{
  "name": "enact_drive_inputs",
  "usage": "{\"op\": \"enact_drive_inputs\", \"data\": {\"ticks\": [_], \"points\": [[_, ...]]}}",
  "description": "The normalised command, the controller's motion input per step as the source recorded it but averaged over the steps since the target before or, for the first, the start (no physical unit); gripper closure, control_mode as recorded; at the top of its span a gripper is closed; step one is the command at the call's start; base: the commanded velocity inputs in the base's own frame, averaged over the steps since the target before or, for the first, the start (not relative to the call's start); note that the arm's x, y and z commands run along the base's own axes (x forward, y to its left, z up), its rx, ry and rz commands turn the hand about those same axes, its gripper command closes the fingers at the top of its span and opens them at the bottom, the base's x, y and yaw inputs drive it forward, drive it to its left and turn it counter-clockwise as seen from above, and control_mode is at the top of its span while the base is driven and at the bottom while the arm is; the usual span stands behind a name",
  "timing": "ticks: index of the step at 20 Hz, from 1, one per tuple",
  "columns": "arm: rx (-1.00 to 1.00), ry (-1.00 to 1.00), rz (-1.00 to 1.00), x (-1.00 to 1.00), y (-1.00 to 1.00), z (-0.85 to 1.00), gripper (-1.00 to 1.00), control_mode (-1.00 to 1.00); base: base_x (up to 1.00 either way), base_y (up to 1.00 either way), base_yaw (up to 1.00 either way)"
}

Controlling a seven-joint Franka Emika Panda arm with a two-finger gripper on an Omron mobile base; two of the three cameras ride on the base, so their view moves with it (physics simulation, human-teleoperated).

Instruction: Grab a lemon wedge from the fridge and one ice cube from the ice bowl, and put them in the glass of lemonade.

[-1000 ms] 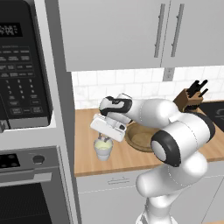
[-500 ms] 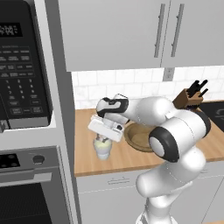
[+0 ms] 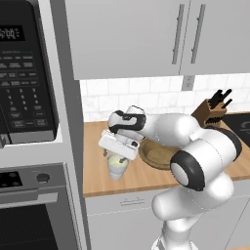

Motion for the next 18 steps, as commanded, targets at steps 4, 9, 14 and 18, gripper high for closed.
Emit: {"op": "enact_drive_inputs", "data": {"ticks": [4, 9, 14, 18], "points": [[0.0, -0.01, 0.0, -0.1, 0.0, 0.56, -1.0, -1.0, 0.0, 0.0, 0.0], [0.0, -0.02, 0.0, -0.25, 0.0, 0.98, -1.0, -1.0, 0.0, 0.0, 0.0], [-0.14, 0.0, 0.0, -0.51, -0.34, 0.34, -1.0, -1.0, 0.0, 0.0, 0.0], [-0.31, -0.03, 0.05, -0.61, -0.8, 0.0, -1.0, -1.0, 0.0, 0.0, 0.0]]}}
